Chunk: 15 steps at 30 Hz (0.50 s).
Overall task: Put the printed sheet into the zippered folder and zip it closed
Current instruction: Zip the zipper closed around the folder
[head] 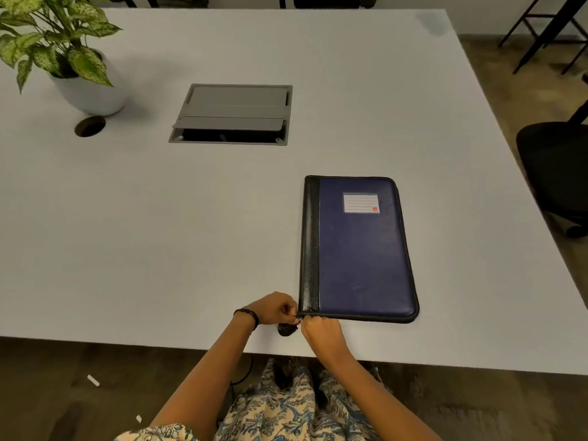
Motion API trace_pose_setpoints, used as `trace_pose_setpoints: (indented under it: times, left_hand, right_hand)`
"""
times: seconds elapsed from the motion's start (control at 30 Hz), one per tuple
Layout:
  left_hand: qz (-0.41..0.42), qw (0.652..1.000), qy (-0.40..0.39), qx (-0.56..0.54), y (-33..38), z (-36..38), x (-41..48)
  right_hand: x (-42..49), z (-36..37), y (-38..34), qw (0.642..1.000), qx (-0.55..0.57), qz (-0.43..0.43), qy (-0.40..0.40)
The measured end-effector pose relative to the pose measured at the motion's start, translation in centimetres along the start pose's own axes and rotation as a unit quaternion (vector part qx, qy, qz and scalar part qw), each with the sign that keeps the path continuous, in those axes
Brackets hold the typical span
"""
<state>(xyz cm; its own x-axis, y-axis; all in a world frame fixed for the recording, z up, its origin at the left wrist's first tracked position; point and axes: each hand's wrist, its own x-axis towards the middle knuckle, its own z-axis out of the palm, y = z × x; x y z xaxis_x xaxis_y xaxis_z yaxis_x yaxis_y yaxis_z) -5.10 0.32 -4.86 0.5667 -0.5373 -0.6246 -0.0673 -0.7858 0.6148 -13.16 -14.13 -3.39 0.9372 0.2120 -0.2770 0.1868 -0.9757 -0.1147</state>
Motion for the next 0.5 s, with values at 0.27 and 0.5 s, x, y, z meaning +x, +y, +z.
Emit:
trace_pose_setpoints:
  times: [0.27,0.5]
  left_hand:
    - [0.008,0.999,-0.008,0.051,0.2,-0.3,0.6]
    - [0.005,0.998,-0.012,0.055,0.2,-0.4,0.8]
  right_hand:
    - [0.0,0.0,0.2,0.999,0.027,0.034,0.022]
    - [-0.1,0.0,1.3,0.996,0.044,0.062,0.048]
